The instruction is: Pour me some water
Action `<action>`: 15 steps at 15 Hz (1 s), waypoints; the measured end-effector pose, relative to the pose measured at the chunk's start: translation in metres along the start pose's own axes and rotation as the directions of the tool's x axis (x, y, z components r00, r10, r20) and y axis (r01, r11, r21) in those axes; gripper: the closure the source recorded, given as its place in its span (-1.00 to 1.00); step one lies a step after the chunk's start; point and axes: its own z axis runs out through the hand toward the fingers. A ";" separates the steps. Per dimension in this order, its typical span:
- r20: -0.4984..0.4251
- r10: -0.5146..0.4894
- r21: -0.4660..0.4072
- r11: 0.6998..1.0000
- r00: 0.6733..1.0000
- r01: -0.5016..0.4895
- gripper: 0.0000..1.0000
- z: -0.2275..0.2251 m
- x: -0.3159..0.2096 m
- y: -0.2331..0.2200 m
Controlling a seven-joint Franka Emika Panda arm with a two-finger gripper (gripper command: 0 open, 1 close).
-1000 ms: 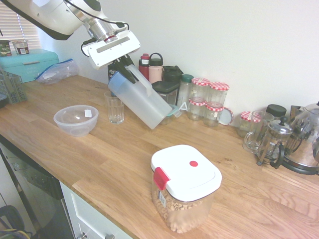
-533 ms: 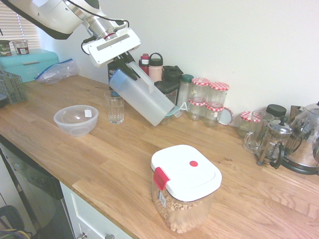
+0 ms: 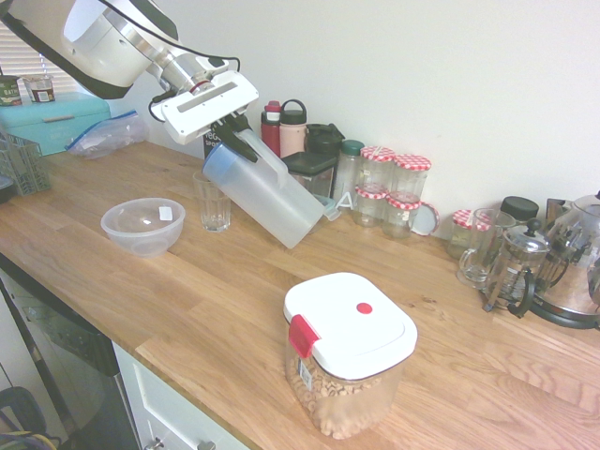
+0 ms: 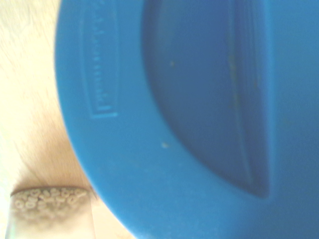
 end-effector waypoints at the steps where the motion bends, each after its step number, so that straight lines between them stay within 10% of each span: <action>1: 0.002 0.000 -0.004 1.000 1.000 0.000 1.00 0.000 0.000 0.000; 9: -0.030 0.057 0.011 0.998 0.998 -0.056 1.00 -0.019 -0.010 0.026; 15: -0.101 0.300 0.302 0.918 0.949 -0.258 1.00 -0.027 -0.104 0.135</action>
